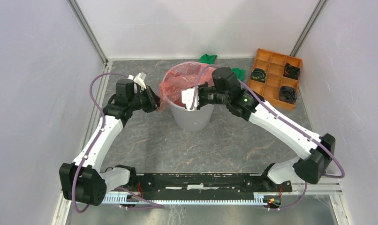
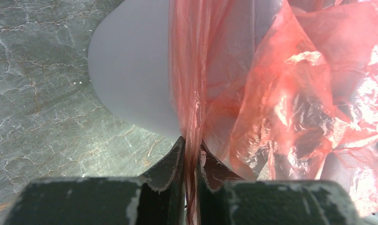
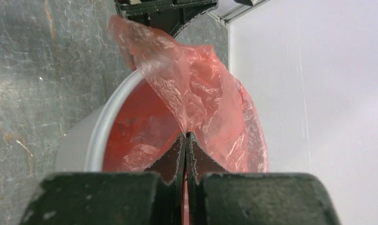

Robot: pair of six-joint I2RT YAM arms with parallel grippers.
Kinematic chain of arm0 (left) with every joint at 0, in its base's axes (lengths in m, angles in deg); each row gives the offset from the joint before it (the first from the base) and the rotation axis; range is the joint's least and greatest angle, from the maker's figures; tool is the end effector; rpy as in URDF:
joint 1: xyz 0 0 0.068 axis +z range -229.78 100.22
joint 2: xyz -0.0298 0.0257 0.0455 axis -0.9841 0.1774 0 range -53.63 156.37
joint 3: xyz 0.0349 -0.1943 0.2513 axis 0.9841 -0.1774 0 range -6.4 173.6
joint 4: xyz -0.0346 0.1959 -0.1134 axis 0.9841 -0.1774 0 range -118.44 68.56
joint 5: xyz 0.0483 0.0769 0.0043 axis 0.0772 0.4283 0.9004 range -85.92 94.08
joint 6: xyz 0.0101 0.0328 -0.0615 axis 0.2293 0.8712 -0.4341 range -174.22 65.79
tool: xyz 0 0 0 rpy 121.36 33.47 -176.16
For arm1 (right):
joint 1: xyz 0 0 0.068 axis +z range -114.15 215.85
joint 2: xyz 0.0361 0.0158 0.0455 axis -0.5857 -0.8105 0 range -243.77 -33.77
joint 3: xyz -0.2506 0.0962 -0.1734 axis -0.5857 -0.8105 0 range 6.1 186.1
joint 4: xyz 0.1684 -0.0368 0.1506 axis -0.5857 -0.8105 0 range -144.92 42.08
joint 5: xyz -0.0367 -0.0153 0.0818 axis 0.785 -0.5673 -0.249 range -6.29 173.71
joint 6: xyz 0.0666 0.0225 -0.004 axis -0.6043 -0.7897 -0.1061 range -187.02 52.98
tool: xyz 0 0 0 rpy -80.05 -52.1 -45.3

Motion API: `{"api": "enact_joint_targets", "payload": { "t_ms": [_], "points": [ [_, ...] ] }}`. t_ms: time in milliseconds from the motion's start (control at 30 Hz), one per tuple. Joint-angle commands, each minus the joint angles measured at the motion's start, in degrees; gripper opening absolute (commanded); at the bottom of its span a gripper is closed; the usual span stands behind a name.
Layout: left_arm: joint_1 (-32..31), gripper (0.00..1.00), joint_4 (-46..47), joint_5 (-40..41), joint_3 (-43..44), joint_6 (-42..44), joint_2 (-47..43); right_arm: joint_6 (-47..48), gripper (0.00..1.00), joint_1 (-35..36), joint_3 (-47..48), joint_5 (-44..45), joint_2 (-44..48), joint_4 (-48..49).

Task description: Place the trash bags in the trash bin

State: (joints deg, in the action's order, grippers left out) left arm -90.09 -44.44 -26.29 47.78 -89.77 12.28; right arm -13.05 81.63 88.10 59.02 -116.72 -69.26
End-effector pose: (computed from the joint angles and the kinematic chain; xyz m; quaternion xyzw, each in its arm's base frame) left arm 0.2034 -0.0666 0.3440 -0.0683 0.8609 -0.3881 0.3218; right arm 0.1986 0.2387 0.4318 -0.6971 0.4318 0.1382 0.5555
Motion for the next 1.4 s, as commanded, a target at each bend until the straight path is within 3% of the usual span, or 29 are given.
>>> {"api": "enact_joint_targets", "payload": {
  "t_ms": [0,167,433,600,800,967,1033,1100,1167,1367],
  "points": [
    [0.29,0.18,2.01,-1.4,-0.14,-1.87,-0.92,-2.41,0.0,1.79,-4.87,3.04,7.76,6.55],
    [0.29,0.24,1.82,-1.6,-0.27,-2.35,-1.17,-8.67,0.01,3.17,-7.52,3.81,12.82,2.34],
    [0.26,0.17,3.42,-3.08,-1.61,-4.16,-1.14,-18.45,0.0,4.7,-18.78,6.54,22.07,1.7],
    [0.23,0.16,3.48,-3.32,-2.25,-4.77,-2.05,-19.33,0.0,4.87,-24.85,14.4,26.3,0.52],
    [0.2,0.13,4.23,-3.19,-3.51,-5.84,-2.14,-25.96,0.0,4.87,-33.05,19.62,29.88,7.54],
    [0.2,0.1,6.14,-3.48,-5.04,-7.35,-2.2,-39.5,0.0,4.82,-38.92,24.29,29.9,16.97],
    [0.2,0.09,6.98,-3.47,-5.69,-7.86,-2.23,-43.24,0.12,4.84,-39.44,25.37,29.34,17.8],
    [0.2,0.07,7.98,-3.47,-6.27,-8.39,-2.07,-46.07,0.42,4.76,-39.18,27.13,29.56,16.45],
    [0.2,0.05,8.56,-3.49,-6.59,-8.57,-1.85,-47.29,0.6,4.75,-37.69,28.26,30.9,13.02],
    [0.15,0.02,8.67,-2.75,-6.65,-8.14,-1.5,-50.48,0.77,4.66,-28.73,29.56,35.16,0.2]
  ]
}}
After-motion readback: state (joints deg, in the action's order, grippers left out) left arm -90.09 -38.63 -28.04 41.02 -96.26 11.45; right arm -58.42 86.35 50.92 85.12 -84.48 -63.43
